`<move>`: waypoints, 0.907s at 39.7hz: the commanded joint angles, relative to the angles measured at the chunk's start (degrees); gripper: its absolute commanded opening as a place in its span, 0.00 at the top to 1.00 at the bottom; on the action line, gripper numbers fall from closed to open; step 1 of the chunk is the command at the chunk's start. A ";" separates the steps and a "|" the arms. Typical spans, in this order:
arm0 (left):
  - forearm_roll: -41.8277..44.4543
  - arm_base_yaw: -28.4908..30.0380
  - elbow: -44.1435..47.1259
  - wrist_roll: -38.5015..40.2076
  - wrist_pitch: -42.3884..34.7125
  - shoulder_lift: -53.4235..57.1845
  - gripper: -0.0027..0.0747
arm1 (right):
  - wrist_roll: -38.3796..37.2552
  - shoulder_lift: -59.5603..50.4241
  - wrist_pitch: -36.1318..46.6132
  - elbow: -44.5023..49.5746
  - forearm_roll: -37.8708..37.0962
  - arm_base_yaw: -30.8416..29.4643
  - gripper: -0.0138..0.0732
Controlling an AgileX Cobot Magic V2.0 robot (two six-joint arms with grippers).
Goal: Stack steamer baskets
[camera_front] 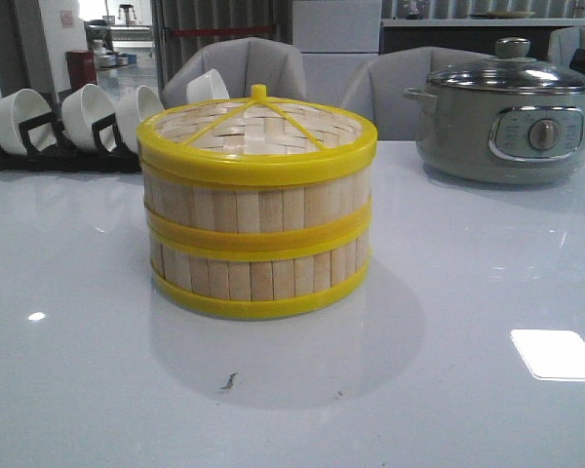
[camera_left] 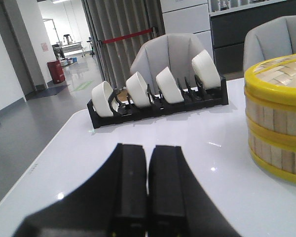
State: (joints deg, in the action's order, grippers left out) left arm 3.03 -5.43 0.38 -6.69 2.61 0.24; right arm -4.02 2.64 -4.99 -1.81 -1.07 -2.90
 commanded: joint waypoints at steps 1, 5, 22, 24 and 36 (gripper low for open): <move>-0.03 0.09 0.01 0.08 -4.52 0.76 0.86 | 0.14 -2.20 4.53 0.82 -0.44 -0.30 0.80; -0.03 0.09 0.01 0.08 -4.52 0.76 0.86 | 0.14 -4.56 4.53 2.77 -0.44 -0.38 0.80; -0.03 0.09 0.01 0.08 -4.52 0.76 0.86 | 0.14 -4.42 3.01 2.64 -0.44 -0.52 0.80; -0.03 0.09 0.01 0.08 -4.52 0.76 0.86 | 0.14 -4.42 3.01 2.64 -0.44 -0.52 0.80; -0.03 0.09 0.01 0.08 -4.52 0.76 0.86 | 0.14 -4.42 3.01 2.64 -0.44 -0.52 0.80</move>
State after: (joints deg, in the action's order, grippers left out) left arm 3.03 -5.43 0.38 -6.69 2.61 0.24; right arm -4.02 -0.60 -6.91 1.70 -1.07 -3.15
